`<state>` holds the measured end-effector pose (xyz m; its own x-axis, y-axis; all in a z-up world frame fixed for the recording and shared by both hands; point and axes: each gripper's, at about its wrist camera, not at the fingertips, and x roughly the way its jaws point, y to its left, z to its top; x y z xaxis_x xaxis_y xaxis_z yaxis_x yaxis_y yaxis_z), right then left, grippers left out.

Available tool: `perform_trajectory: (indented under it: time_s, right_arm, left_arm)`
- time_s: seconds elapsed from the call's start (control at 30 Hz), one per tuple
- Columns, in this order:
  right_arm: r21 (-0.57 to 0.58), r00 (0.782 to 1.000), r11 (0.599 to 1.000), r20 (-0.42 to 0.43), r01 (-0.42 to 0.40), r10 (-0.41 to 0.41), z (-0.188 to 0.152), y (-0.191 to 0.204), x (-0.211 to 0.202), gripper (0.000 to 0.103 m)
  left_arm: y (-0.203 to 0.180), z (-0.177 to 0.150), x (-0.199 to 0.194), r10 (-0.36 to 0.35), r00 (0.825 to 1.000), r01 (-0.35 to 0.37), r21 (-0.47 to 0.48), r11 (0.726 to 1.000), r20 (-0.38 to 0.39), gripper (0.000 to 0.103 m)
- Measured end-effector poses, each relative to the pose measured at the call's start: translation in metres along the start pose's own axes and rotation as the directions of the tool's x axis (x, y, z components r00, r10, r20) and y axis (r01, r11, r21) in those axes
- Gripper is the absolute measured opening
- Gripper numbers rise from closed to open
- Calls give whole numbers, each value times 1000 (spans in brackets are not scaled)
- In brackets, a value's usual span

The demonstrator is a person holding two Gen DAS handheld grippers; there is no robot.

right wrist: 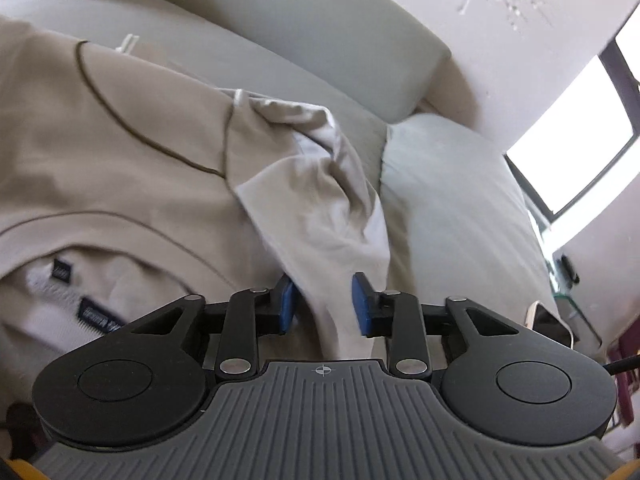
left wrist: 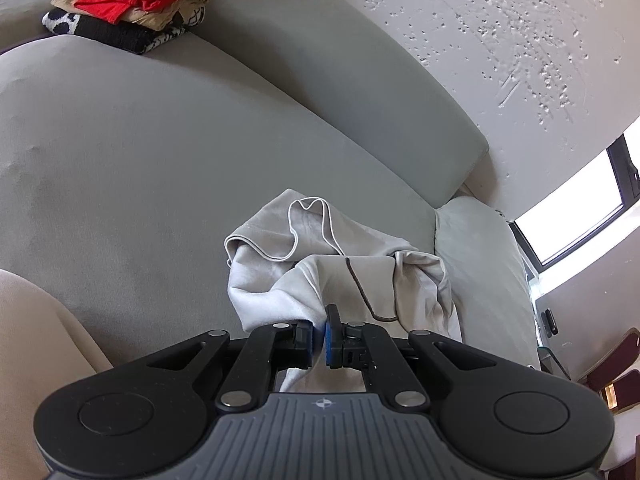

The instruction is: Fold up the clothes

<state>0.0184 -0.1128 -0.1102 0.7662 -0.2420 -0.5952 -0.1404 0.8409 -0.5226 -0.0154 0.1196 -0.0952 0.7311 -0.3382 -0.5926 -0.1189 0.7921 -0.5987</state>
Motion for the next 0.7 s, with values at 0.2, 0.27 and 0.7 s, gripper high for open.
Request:
perform_trajectory:
  time_s: [0.2, 0.27, 0.7]
  right_arm:
    - [149, 996, 985, -14, -85, 88, -6, -24, 4, 2]
    - [211, 992, 970, -18, -121, 128, -8, -33, 5, 2]
    - [552, 924, 774, -17, -310, 382, -21, -84, 31, 3]
  left_arm:
    - [1, -2, 7, 6, 1000, -6, -1, 1000, -29, 11]
    - [2, -3, 10, 16, 999, -17, -6, 1000, -46, 22]
    - [11, -10, 27, -29, 987, 25, -28, 999, -158, 37]
